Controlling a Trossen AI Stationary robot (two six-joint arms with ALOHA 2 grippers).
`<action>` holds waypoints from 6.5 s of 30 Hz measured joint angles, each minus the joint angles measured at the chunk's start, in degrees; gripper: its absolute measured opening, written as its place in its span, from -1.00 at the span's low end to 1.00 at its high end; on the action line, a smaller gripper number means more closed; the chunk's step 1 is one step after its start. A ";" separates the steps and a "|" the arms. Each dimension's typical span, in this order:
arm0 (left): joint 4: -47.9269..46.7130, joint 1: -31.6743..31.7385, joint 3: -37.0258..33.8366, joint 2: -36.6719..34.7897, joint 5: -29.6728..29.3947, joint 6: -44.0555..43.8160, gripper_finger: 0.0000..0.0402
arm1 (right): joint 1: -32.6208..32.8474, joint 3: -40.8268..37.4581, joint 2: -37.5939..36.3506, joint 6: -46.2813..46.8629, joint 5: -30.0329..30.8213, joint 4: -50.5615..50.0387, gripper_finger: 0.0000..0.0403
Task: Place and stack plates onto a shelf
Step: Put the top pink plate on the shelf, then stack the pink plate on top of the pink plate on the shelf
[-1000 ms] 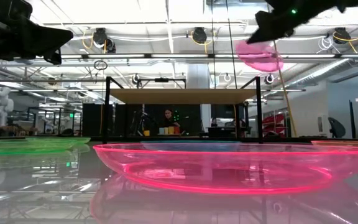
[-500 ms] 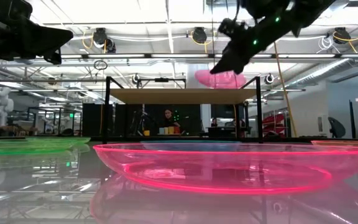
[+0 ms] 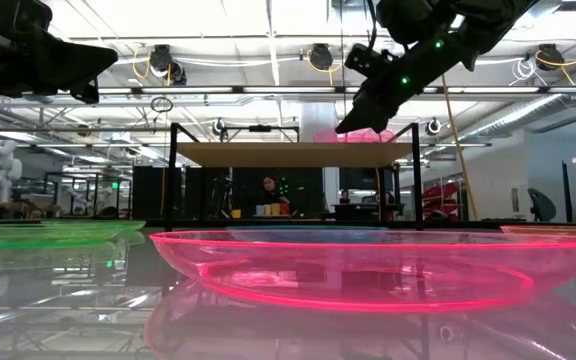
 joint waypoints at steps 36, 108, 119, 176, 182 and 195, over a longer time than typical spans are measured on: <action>0.00 0.00 0.02 0.02 -0.01 0.00 -0.92 | 26.20 -13.31 -22.56 15.84 -11.41 6.01 -0.38; 8.92 -34.33 49.69 87.17 -21.37 31.88 -0.92 | 27.88 -22.23 -24.50 19.05 -8.50 17.19 -0.38; -16.07 -38.04 64.10 101.86 -21.43 21.55 -0.89 | 27.87 -22.23 -24.50 18.43 -8.45 17.49 -0.38; -26.06 -35.05 69.70 103.08 -35.49 36.26 -0.98 | 33.33 -22.23 -32.62 15.68 -8.74 22.73 -0.38; -25.32 -26.30 69.74 92.52 -36.72 45.23 -0.99 | 36.92 -22.23 -40.75 10.36 -8.72 22.87 -0.38; -28.64 8.95 80.26 92.45 -14.40 52.92 -0.99 | 38.39 -22.23 -42.35 7.58 -8.59 22.20 -0.38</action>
